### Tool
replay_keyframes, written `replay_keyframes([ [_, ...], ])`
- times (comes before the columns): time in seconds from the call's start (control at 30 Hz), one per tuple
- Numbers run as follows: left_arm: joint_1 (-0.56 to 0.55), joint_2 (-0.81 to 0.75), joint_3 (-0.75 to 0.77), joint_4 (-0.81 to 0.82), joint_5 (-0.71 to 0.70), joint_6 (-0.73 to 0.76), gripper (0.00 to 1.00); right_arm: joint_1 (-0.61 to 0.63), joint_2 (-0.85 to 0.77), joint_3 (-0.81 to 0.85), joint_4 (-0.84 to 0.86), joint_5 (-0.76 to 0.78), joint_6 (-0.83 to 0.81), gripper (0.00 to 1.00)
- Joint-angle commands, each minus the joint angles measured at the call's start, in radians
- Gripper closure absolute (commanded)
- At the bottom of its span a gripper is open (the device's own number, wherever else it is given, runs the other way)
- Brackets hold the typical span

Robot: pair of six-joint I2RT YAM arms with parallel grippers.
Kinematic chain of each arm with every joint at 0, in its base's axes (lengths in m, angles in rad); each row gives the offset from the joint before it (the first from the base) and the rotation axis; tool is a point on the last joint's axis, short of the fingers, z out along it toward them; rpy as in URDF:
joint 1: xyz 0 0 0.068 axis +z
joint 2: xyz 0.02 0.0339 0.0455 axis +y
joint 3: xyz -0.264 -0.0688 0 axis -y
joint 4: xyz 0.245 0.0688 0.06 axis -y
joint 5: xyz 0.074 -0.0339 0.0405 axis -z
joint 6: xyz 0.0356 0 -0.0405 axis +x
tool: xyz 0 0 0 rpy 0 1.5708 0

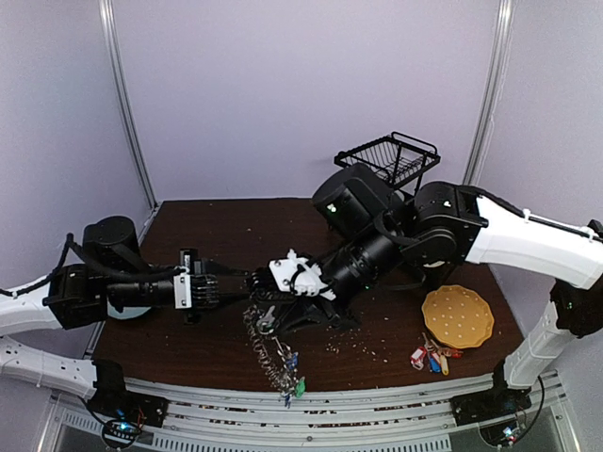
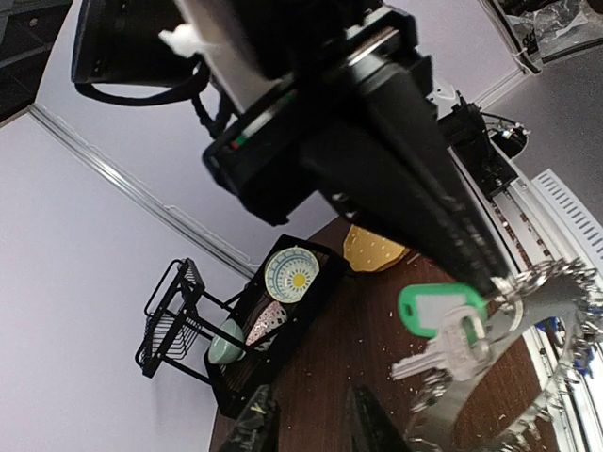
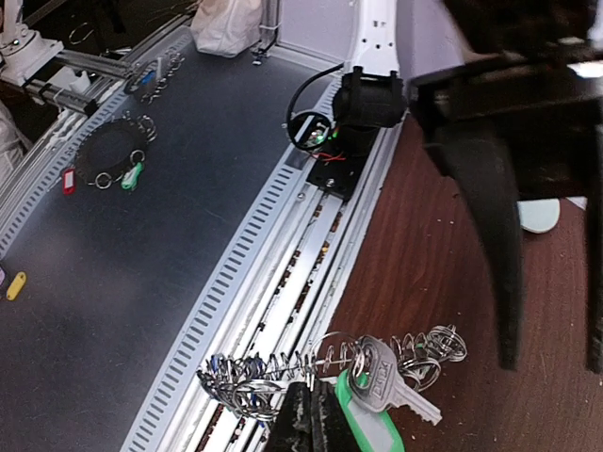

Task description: Put the keys on the keyring

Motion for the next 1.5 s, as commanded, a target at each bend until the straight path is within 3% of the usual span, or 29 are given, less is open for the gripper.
replay_keyframes([
  [0.0,0.052,0.046,0.000,0.058,-0.008,-0.142,0.70,0.034,-0.004,0.038,-0.036,-0.068,-0.064,1.00],
  [0.1,0.128,0.068,0.003,0.012,0.106,-0.194,0.65,0.035,-0.008,0.047,-0.025,-0.047,-0.034,1.00],
  [0.23,0.140,0.071,-0.046,0.039,0.216,-0.186,0.55,0.037,-0.009,0.042,-0.110,-0.070,-0.120,1.00],
  [0.33,0.140,0.136,-0.063,0.152,0.282,-0.269,0.60,0.063,0.005,0.048,-0.148,-0.033,-0.171,1.00],
  [0.43,0.166,0.226,-0.116,0.349,0.289,-0.468,0.62,0.097,-0.004,0.032,-0.132,0.017,-0.230,1.00],
  [0.53,0.222,0.338,-0.118,0.443,0.418,-0.607,0.64,0.119,-0.002,0.063,-0.169,0.031,-0.312,1.00],
  [0.6,0.221,0.428,-0.080,0.467,0.496,-0.606,0.69,0.135,0.006,0.089,-0.195,0.056,-0.349,1.00],
  [0.77,0.140,0.512,0.004,0.535,0.585,-0.553,0.69,0.150,0.039,0.120,-0.243,0.103,-0.369,1.00],
  [0.87,0.123,0.491,0.008,0.558,0.557,-0.533,0.70,0.149,0.021,0.092,-0.222,0.142,-0.352,1.00],
  [1.13,0.138,0.344,-0.030,0.461,0.264,-0.441,0.70,0.143,-0.082,-0.068,0.040,0.311,-0.243,1.00],
  [1.33,0.140,0.115,-0.112,0.460,0.120,-0.441,0.74,0.020,-0.187,-0.259,0.419,0.167,0.092,1.00],
  [1.47,0.133,0.026,-0.163,0.440,0.191,-0.522,0.77,-0.023,-0.238,-0.357,0.631,0.184,0.304,1.00],
])
